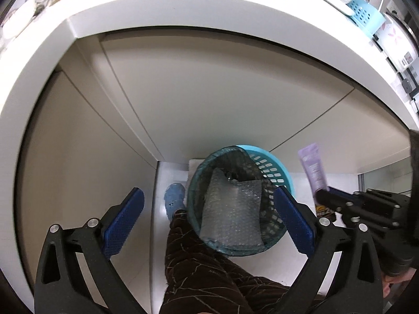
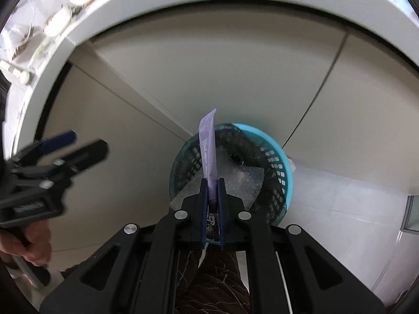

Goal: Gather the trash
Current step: 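Open the left tool to drop the bubble wrap while the right tool drops the stick, then raise both tools from the bin back over the counter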

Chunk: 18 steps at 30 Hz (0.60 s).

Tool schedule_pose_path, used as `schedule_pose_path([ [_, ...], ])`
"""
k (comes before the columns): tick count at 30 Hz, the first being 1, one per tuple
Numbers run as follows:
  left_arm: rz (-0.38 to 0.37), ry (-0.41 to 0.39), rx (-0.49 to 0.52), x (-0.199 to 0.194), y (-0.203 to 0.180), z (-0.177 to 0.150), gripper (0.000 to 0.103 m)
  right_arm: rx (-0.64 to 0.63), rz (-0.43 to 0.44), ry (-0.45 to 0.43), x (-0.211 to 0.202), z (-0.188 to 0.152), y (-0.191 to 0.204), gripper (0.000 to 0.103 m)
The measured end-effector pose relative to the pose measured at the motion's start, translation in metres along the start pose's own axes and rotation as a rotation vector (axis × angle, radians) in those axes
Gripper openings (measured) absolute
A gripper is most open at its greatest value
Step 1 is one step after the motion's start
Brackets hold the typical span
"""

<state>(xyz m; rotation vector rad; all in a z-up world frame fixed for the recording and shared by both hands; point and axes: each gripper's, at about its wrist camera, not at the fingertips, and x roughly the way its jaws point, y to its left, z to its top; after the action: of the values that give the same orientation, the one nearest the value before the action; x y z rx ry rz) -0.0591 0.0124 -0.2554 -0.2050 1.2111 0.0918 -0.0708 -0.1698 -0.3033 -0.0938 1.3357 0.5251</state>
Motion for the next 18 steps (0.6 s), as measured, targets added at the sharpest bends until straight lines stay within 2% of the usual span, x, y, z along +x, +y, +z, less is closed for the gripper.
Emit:
schedule_pose_path([
  [5,0.005,0.007,-0.012,-0.003,0.008,0.001,0.097,-0.036,-0.024,0.057,0.019,-0.001,0.007,0.012],
  [11,0.017,0.026,-0.016,0.003,0.006,-0.002,0.097,-0.031,-0.04,0.035,0.015,0.001,0.009,0.037],
  [16,0.003,0.023,-0.008,0.006,-0.001,-0.001,0.097,0.013,-0.058,-0.029,-0.007,0.006,-0.001,0.066],
  [18,-0.003,0.022,-0.009,0.003,-0.005,0.002,0.097,0.04,-0.071,-0.065,-0.022,0.01,-0.003,0.08],
])
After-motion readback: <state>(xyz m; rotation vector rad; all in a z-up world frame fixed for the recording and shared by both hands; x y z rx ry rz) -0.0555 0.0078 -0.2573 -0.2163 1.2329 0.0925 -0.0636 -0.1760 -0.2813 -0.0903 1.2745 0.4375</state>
